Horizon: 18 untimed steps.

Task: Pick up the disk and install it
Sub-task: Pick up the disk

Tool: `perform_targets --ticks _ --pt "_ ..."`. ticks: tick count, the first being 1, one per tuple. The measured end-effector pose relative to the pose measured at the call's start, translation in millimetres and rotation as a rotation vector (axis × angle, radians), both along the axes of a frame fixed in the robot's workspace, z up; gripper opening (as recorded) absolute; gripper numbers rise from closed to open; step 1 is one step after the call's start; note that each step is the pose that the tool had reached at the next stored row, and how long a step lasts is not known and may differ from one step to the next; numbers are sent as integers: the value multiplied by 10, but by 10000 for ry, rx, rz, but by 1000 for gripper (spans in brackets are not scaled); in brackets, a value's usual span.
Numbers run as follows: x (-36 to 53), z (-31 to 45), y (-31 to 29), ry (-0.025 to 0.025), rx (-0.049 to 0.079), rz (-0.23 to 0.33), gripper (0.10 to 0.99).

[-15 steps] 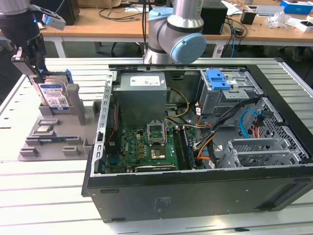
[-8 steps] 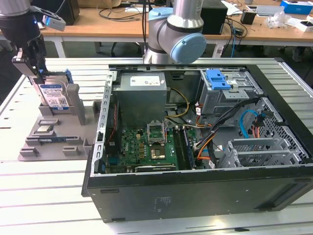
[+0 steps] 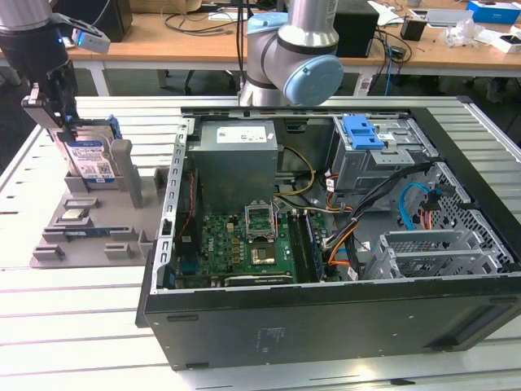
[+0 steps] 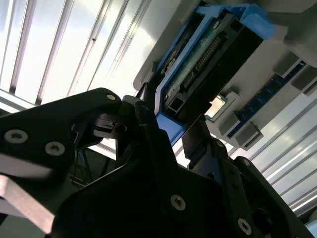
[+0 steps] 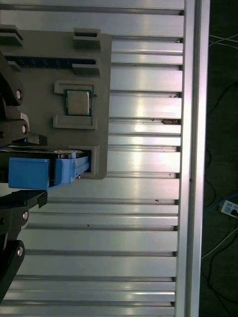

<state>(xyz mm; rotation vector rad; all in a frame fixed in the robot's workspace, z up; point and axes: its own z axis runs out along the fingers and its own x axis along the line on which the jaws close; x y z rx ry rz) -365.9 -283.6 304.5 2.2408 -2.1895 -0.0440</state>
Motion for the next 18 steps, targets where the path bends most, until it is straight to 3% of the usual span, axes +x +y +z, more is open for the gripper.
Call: perform_targets --ticks 18 --pt "0 -93 0 0 0 0 482"
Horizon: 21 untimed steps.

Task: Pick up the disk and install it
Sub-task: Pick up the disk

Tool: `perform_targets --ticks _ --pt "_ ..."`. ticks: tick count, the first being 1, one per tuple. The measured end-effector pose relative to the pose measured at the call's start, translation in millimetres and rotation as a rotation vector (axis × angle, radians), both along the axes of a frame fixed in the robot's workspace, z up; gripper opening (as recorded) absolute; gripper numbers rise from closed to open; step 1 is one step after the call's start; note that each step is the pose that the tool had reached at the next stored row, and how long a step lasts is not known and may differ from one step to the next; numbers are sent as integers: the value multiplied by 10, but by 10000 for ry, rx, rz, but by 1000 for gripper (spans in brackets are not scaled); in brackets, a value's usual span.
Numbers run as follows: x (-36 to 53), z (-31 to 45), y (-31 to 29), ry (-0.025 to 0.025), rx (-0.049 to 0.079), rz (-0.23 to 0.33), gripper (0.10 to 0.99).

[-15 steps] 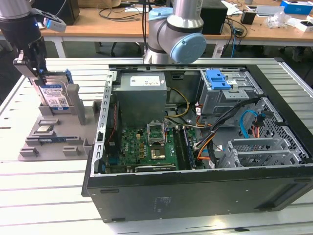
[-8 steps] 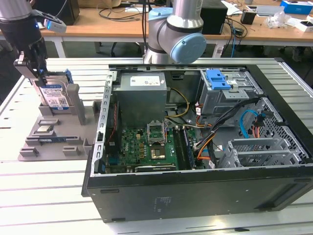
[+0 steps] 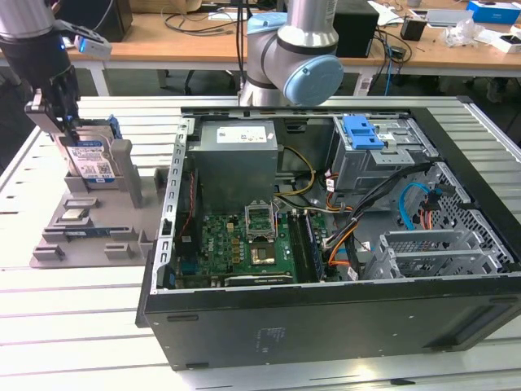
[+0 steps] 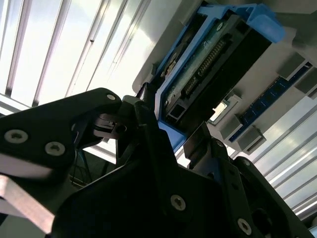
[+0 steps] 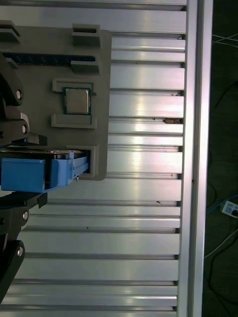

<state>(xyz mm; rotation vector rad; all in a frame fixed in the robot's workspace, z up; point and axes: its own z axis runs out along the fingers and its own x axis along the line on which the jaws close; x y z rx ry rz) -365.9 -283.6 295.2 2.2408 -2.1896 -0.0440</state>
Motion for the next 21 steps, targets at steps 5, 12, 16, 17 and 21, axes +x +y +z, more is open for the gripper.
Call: perform_targets --ticks 5,12,16,17,21 --pt "0 -9 0 1 -1 0 482" --pt "0 -12 0 1 0 0 373" --pt "0 -13 0 1 -1 0 373" --pt "0 -14 0 0 -1 0 373" --pt "0 -15 0 1 0 -1 373"
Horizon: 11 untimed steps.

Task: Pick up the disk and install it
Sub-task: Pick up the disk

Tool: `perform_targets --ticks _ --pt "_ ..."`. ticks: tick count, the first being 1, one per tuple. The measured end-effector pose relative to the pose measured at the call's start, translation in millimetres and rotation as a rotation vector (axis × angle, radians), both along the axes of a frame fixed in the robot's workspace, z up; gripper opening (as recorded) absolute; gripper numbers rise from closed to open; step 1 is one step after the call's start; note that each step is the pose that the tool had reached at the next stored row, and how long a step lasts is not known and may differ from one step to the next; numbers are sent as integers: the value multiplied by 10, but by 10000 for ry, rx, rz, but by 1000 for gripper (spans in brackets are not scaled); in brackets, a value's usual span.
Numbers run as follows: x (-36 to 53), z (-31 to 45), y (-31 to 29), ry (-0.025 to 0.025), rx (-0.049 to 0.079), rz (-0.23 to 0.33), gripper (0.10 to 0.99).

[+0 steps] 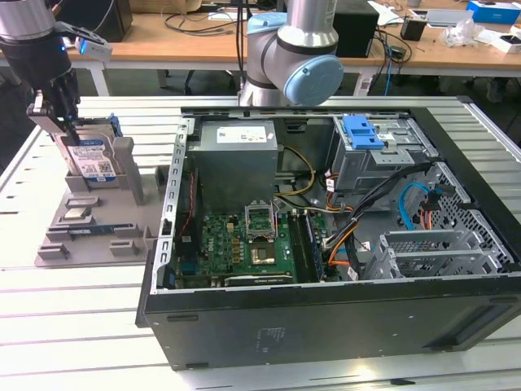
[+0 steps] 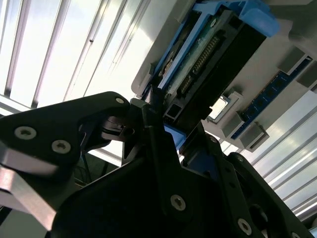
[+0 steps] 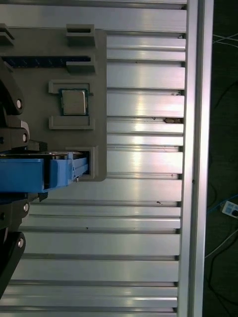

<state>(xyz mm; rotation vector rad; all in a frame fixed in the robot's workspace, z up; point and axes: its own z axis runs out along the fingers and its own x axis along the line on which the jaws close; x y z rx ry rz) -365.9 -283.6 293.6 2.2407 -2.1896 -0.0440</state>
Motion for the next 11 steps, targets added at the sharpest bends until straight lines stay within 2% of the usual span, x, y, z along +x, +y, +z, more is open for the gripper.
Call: perform_targets --ticks 11 --pt "0 -3 0 0 0 0 369"
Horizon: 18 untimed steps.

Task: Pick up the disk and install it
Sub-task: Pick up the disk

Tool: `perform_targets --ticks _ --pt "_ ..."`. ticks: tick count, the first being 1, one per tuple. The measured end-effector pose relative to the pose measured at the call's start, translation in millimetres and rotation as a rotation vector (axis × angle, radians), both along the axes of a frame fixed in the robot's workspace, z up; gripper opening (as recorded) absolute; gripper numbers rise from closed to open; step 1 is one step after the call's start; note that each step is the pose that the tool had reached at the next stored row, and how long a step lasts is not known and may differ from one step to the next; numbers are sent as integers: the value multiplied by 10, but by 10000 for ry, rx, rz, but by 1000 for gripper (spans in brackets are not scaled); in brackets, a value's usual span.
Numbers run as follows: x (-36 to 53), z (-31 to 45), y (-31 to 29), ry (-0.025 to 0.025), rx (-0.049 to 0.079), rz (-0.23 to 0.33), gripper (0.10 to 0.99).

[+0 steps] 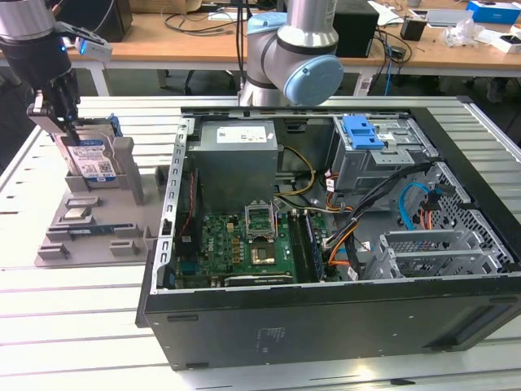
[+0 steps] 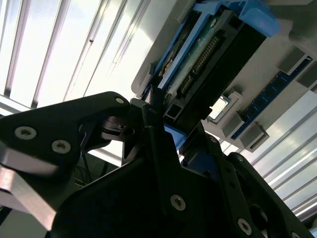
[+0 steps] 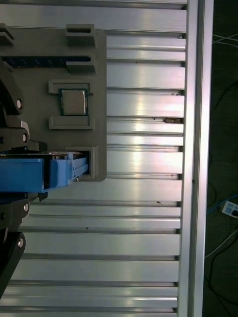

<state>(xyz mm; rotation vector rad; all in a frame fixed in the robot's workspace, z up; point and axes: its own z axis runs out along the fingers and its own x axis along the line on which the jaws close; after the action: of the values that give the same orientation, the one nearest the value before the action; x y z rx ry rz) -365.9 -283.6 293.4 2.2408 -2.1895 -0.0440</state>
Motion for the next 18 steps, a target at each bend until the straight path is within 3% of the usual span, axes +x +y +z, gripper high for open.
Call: perform_targets --ticks 6,8,9,18 --pt "2 25 12 -2 -56 0 369" --pt "2 81 24 -1 -57 0 369" --pt "2 147 35 0 -57 0 369" --pt "3 337 74 0 -57 1 369"
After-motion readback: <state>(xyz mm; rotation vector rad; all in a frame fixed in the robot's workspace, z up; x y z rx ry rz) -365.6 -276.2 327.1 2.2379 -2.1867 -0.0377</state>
